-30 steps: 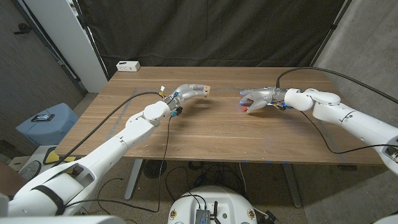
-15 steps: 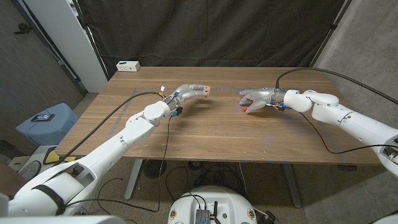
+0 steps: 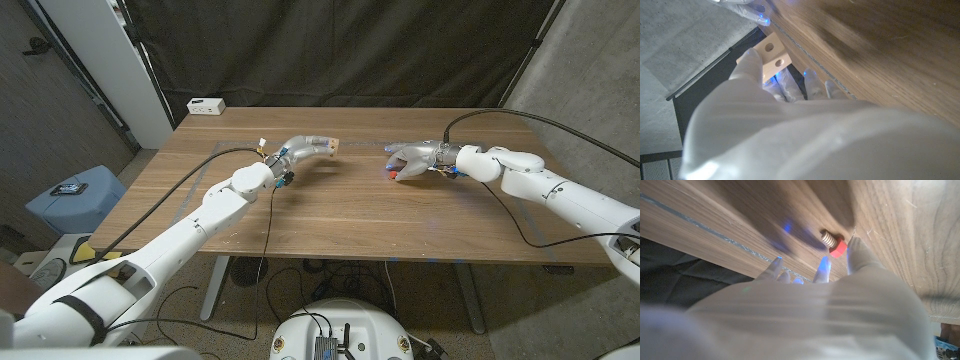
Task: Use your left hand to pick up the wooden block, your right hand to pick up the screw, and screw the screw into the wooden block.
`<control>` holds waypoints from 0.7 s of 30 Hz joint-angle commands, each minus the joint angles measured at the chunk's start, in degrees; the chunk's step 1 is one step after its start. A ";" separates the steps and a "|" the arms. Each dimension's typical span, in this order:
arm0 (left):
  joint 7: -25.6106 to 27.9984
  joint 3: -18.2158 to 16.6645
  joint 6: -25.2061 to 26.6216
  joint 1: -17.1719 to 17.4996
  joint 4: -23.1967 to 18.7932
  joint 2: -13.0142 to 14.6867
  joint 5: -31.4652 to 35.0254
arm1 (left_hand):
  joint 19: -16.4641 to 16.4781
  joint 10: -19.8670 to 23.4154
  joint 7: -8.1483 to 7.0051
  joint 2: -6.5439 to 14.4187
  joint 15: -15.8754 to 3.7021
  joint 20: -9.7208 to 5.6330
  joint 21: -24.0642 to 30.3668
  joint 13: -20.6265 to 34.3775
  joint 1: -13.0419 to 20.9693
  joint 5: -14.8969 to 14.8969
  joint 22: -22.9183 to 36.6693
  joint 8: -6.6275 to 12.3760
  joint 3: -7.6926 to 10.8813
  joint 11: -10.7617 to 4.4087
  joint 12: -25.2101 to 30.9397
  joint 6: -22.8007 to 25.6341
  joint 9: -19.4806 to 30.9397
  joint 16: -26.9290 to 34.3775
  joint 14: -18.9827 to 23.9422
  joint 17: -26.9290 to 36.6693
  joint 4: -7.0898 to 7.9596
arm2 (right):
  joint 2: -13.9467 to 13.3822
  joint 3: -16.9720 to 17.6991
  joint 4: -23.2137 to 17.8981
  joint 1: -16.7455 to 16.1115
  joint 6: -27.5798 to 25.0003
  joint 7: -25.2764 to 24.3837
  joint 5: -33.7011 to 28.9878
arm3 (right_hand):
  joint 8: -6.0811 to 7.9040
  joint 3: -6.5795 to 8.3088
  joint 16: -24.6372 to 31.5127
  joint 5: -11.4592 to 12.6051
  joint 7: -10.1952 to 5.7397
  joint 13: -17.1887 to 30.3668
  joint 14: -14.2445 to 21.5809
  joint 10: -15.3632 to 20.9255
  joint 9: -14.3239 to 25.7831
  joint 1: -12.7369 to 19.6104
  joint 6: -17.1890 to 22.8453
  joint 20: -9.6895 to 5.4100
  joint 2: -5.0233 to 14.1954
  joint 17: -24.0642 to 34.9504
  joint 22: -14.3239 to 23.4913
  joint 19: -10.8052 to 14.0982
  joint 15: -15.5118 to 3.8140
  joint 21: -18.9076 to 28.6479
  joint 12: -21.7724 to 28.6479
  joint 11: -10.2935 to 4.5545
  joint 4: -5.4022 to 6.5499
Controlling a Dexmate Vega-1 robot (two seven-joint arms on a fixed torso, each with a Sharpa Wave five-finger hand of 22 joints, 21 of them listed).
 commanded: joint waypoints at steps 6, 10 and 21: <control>-0.48 0.10 -0.01 -0.16 0.09 0.07 -0.15 | -0.37 -0.27 0.21 0.69 -5.71 0.09 0.55 0.05 -0.23 0.36 0.26 0.13 0.05 0.04 -0.12 0.53 0.18 0.35 -0.51 0.13 0.37 | 0.37 -0.44 0.38 -0.43 -0.22 -2.00 -0.53 | 1.58 0.40 0.26 0.31 -0.12 0.17 1.08 1.01 0.79 1.60 2.22 -0.26 -0.10 0.17 0.30 1.07 -1.42 0.55 0.47 -0.07 0.06; -0.55 0.15 0.07 -0.13 0.10 -0.04 -0.26 | -0.38 -0.30 0.20 0.82 -5.66 0.11 0.57 0.05 -0.40 0.38 0.27 0.11 0.02 0.05 -0.19 0.49 0.18 0.35 -0.55 0.13 0.46 | 0.35 -0.45 0.29 -0.54 -0.36 -2.19 -0.57 | 2.00 0.34 0.30 0.33 -0.13 0.17 1.29 1.22 1.00 1.81 2.72 -0.36 -0.07 0.21 0.30 1.44 -1.47 0.64 0.49 -0.11 0.14; -0.73 0.10 -0.18 0.11 -0.07 0.08 -0.42 | -0.43 -0.44 0.21 0.96 -5.56 0.08 0.61 0.05 -0.67 0.42 0.27 0.10 -0.06 0.06 -0.39 0.51 0.17 0.35 -0.62 0.10 0.56 | 0.51 -0.52 0.17 -0.78 -0.59 -2.80 -0.63 | 3.54 0.17 0.51 0.37 -0.10 0.20 2.19 2.85 1.75 2.54 4.61 -0.12 0.05 0.31 0.31 2.21 -1.15 0.71 0.85 0.00 0.30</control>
